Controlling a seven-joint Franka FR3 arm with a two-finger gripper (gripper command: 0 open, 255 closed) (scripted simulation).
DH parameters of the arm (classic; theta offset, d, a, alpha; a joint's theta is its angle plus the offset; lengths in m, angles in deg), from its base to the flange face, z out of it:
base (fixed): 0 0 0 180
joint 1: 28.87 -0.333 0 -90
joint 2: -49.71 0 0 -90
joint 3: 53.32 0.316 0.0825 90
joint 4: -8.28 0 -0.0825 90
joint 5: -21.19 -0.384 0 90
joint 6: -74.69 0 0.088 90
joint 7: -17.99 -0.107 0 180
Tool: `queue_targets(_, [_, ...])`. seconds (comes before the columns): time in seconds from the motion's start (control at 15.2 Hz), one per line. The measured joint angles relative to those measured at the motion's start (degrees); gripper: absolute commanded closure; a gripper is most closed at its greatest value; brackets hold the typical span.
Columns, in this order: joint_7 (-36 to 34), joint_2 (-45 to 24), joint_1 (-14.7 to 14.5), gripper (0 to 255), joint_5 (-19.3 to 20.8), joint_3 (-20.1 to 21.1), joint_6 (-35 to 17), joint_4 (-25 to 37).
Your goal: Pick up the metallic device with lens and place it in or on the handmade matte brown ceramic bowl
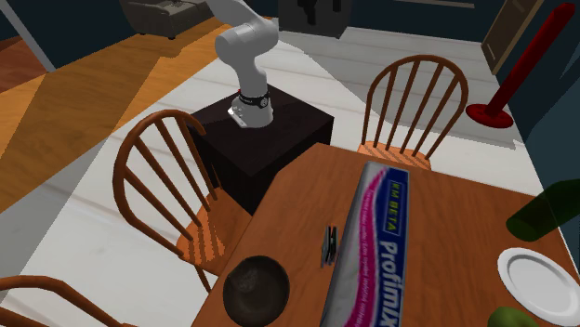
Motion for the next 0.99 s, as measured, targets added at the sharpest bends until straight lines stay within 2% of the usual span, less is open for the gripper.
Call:
queue_targets(0.2, [0.99,-1.34,0.15,0,0.58,-0.62,-1.63,-0.61])
queue_targets(0.99, [10.68,-18.15,1.63,0,5.01,-7.14,-18.75,-3.41])
